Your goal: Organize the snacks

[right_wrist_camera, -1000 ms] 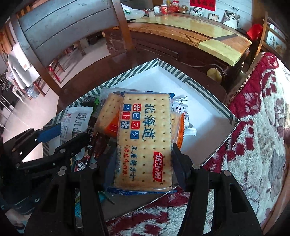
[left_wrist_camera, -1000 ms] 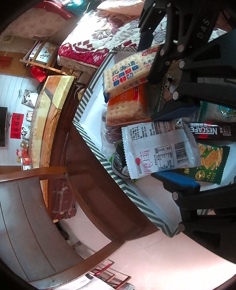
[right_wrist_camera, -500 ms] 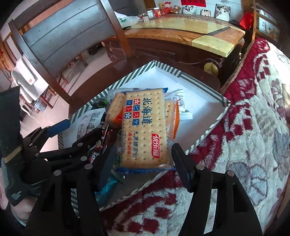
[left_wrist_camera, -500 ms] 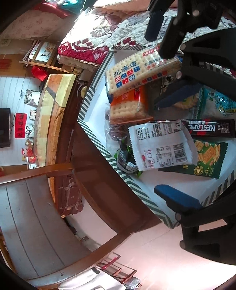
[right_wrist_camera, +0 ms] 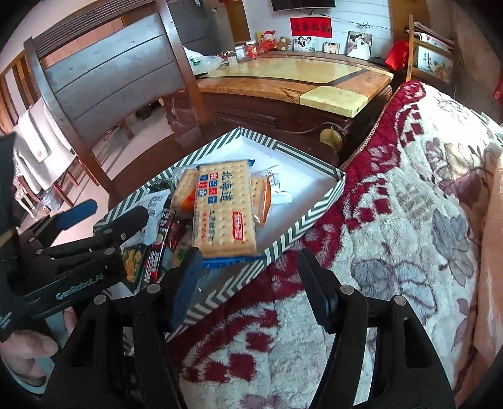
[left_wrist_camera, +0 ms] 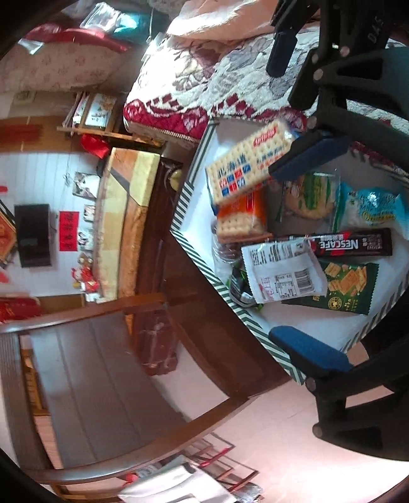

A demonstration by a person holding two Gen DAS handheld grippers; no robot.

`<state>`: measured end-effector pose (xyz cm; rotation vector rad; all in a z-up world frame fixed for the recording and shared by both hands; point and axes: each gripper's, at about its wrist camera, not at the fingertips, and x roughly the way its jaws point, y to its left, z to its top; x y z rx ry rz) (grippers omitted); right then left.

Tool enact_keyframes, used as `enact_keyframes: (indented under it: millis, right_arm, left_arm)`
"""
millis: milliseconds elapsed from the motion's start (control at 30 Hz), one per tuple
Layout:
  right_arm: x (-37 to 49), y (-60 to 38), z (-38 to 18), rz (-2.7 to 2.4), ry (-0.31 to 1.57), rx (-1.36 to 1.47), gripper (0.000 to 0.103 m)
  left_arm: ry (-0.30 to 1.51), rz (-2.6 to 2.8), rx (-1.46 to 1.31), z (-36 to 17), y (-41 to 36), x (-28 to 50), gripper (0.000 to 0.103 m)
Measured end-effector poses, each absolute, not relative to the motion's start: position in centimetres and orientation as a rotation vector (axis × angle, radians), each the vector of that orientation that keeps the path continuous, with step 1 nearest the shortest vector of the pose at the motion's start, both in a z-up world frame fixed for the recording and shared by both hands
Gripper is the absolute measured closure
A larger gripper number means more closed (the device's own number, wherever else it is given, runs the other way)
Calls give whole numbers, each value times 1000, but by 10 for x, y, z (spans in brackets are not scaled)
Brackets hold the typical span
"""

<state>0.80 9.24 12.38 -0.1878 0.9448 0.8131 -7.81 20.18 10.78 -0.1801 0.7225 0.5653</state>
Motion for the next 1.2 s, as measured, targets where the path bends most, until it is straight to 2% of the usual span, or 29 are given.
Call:
enact_keyframes:
  millis: [300, 533, 1200]
  right_arm:
    - [-10, 74, 128, 793, 919, -148, 36]
    - [-16, 69, 131, 795, 914, -142, 36]
    - [-20, 79, 133, 791, 914, -171, 36]
  left_arm:
    - [716, 559, -184, 118, 187, -89, 4]
    - [765, 565, -165, 117, 181, -92, 4]
    - [762, 561, -208, 117, 193, -104, 4]
